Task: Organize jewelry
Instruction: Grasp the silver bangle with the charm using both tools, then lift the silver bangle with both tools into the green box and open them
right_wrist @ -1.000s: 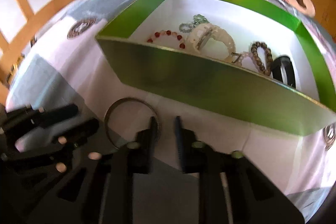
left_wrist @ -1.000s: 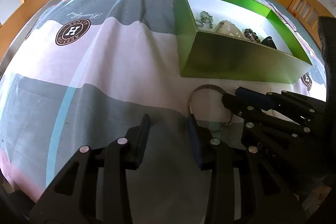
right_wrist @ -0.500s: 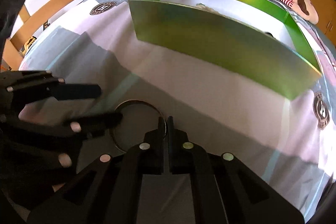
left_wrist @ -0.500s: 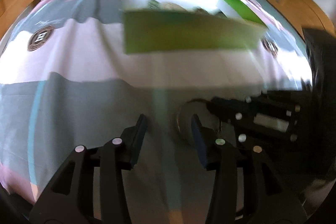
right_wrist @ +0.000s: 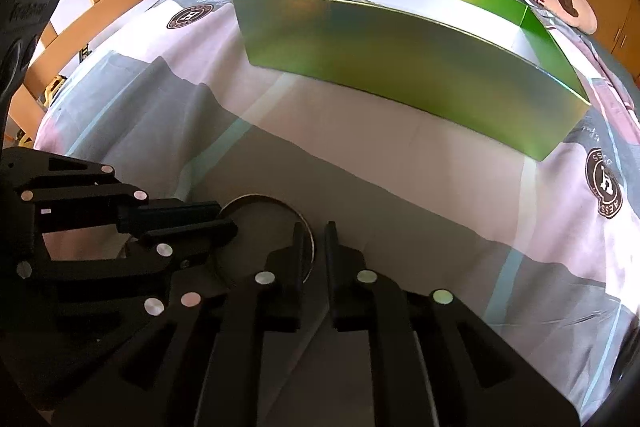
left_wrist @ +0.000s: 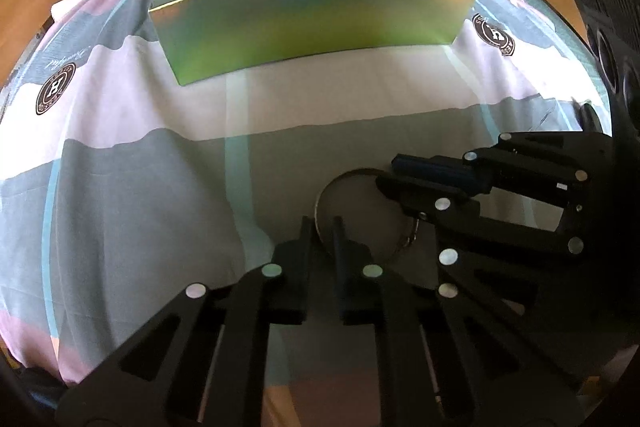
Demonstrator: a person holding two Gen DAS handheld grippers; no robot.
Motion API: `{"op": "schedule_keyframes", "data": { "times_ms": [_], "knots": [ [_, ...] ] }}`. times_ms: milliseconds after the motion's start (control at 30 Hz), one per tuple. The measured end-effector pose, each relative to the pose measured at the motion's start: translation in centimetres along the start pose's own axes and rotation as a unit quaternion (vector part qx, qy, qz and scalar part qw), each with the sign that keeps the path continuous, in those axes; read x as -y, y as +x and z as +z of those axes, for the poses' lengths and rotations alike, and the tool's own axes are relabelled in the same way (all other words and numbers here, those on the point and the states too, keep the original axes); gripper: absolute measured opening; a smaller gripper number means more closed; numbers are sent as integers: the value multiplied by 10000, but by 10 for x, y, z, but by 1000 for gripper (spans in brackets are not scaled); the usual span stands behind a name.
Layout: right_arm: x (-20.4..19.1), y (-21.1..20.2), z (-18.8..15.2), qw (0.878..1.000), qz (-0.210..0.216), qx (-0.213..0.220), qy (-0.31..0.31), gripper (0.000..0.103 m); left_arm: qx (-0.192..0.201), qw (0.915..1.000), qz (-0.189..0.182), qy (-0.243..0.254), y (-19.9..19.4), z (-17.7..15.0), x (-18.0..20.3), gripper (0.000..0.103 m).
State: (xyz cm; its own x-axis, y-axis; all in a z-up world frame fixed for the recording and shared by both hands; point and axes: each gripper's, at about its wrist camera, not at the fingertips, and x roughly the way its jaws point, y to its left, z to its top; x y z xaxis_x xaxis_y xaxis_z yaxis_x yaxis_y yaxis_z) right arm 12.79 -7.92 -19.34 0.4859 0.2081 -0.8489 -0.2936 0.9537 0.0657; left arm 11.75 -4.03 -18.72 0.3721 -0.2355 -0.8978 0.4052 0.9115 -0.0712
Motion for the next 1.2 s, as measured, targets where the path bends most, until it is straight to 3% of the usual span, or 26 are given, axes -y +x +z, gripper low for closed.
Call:
{"op": "schedule_keyframes", "data": {
  "times_ms": [733,867,1200],
  "knots": [
    [-1,-4,-9,10000,35,-17,-24,13,16,10000,26,20,-3,-7,2,14],
    [-7,-7,-12,9998,9,-55,-199,6,18,10000,-61,55,-3,-9,3,12],
    [-6,-17,-13,10000,66,56,-49,6,170,9998,-26,61,-14,-9,4,8]
  ]
}}
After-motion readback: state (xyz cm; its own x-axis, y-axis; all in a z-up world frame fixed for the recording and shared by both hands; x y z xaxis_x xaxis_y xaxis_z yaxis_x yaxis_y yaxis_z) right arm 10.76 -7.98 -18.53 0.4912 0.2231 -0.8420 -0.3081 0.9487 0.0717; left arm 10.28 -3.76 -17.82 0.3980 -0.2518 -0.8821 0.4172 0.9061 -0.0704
